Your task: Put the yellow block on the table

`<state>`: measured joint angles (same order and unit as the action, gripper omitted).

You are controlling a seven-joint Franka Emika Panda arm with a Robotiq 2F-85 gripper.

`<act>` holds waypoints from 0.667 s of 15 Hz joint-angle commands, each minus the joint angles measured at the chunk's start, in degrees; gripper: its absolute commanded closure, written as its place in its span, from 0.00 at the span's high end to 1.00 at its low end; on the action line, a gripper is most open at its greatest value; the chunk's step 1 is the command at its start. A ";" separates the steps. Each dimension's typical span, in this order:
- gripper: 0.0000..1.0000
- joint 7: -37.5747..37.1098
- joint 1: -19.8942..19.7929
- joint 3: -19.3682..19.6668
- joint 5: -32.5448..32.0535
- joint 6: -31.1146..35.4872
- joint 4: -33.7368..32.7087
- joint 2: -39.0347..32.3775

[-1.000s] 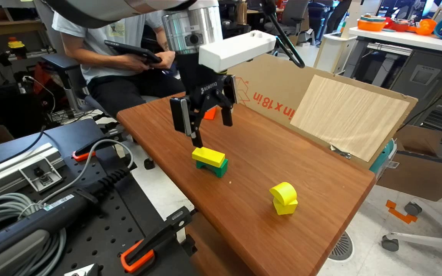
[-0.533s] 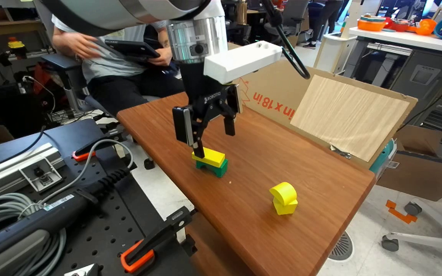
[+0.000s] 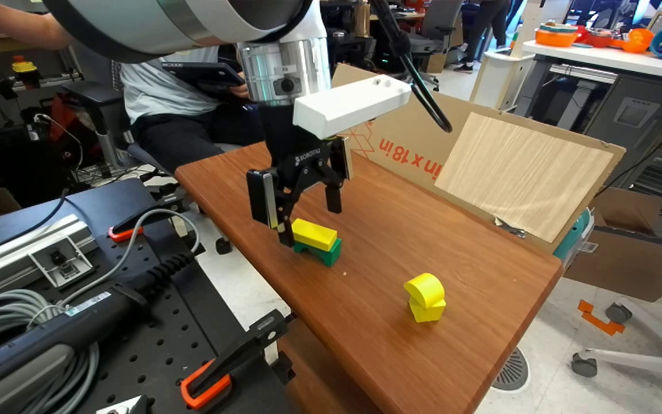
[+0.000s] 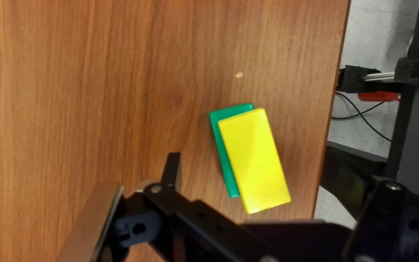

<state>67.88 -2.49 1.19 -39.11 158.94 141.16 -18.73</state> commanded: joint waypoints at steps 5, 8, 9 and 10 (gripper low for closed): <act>0.52 -2.83 0.44 0.73 -1.56 2.20 0.67 0.60; 0.30 -3.52 0.64 0.81 -1.76 1.92 0.67 0.55; 0.21 -3.73 0.69 0.80 -1.79 1.82 0.67 0.56; 0.14 -3.97 0.76 0.78 -1.75 1.50 0.67 0.62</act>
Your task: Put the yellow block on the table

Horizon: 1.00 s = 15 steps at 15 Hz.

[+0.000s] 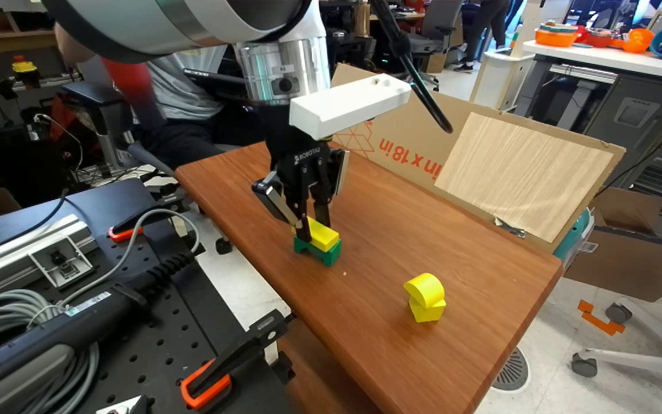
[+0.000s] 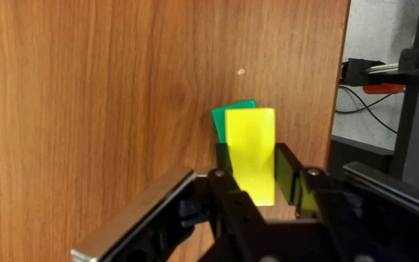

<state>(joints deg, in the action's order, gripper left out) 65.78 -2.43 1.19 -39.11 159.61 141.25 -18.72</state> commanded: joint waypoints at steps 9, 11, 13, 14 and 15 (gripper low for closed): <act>0.08 -8.71 1.34 -2.99 5.80 -0.83 0.66 3.00; 0.08 -14.31 3.19 -3.80 9.04 -2.56 0.13 3.21; 0.08 -21.54 5.96 -3.29 9.53 -3.10 -0.18 3.21; 0.08 -25.14 7.10 -3.17 9.35 -3.20 -0.33 3.05; 0.08 -29.15 8.33 -3.08 8.66 -3.53 -0.38 2.91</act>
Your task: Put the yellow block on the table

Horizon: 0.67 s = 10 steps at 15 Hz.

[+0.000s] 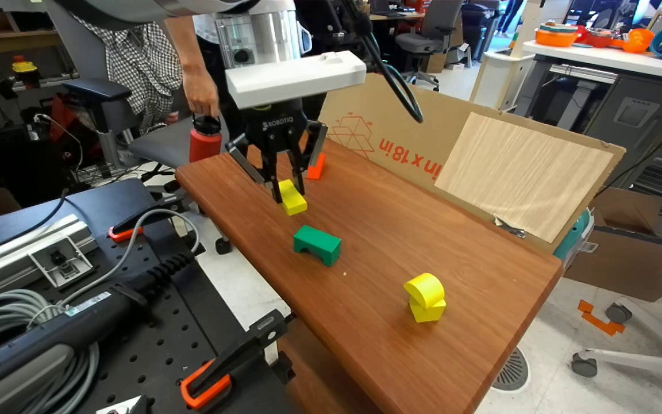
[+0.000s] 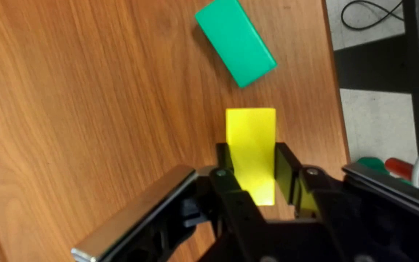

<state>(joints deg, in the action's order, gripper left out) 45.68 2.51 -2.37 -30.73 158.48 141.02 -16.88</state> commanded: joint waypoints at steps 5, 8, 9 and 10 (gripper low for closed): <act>0.08 -24.07 7.79 -0.24 -1.99 -2.78 -1.27 -1.86; 0.08 -29.39 10.32 -0.48 -2.40 -2.66 -3.08 -4.47; 0.08 -30.74 11.07 -0.40 -2.68 -2.48 -3.75 -5.35; 0.08 -31.89 11.78 -0.37 -2.99 -2.84 -4.58 -6.17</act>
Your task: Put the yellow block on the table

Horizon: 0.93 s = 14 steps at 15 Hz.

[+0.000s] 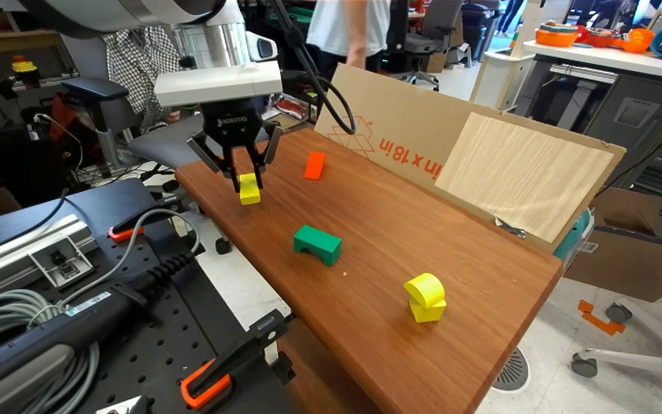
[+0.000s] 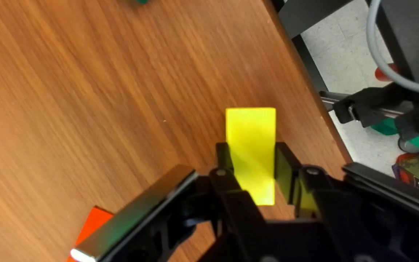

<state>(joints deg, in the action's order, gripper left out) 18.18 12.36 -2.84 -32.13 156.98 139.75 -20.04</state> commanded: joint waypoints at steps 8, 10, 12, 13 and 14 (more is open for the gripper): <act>0.08 -4.72 2.70 -1.35 0.78 -2.82 -7.91 -6.70; 0.08 -4.12 2.09 -1.84 2.47 -3.74 -9.73 -7.41; 0.08 -3.78 1.74 -2.09 4.47 -5.68 -11.71 -7.90; 0.08 -4.01 1.83 -1.95 4.77 -6.38 -12.47 -8.05; 0.15 -4.38 2.02 -1.65 4.68 -7.00 -13.13 -8.24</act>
<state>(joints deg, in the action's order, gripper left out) 13.94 15.03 -3.75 -28.99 152.90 130.06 -26.64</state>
